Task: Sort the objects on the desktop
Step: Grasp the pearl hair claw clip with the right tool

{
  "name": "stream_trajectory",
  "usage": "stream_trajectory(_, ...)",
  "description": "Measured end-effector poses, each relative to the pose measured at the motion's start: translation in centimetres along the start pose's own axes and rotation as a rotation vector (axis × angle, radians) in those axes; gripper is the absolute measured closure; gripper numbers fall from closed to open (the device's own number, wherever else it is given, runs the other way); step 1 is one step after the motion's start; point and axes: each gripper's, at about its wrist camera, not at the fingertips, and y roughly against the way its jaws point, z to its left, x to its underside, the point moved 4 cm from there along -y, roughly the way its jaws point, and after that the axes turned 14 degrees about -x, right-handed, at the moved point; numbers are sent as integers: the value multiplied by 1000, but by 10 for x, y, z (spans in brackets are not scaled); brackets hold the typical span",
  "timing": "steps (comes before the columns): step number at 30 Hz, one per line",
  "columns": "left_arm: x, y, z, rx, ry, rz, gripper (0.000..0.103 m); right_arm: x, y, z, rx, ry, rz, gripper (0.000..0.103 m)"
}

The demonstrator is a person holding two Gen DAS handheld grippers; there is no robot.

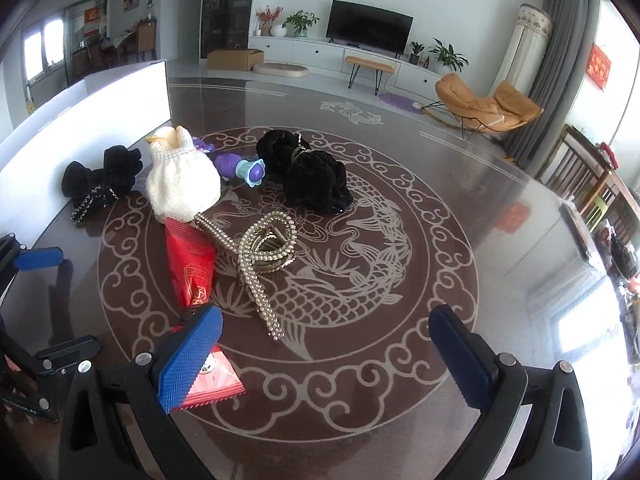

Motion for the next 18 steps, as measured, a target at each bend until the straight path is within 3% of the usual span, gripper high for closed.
stream_trajectory(2, 0, 0, 0, 0, 0, 0, 0, 0, -11, 12, -34, 10, 17, 1)
stream_trajectory(5, 0, 0, 0, 0, 0, 0, 0, -2, -13, 35, -179, 0, 6, 1)
stream_trajectory(8, 0, 0, 0, 0, 0, 0, 0, -7, -13, 41, -139, 70, -3, 1)
stream_trajectory(11, 0, 0, 0, 0, 0, 0, 0, -12, -25, 16, -111, 13, 53, 1)
stream_trajectory(14, 0, 0, 0, 0, 0, 0, 0, -12, -43, -3, -159, -65, 135, 1)
stream_trajectory(18, 0, 0, 0, 0, 0, 0, 0, -18, -54, 8, -185, 3, 147, 1)
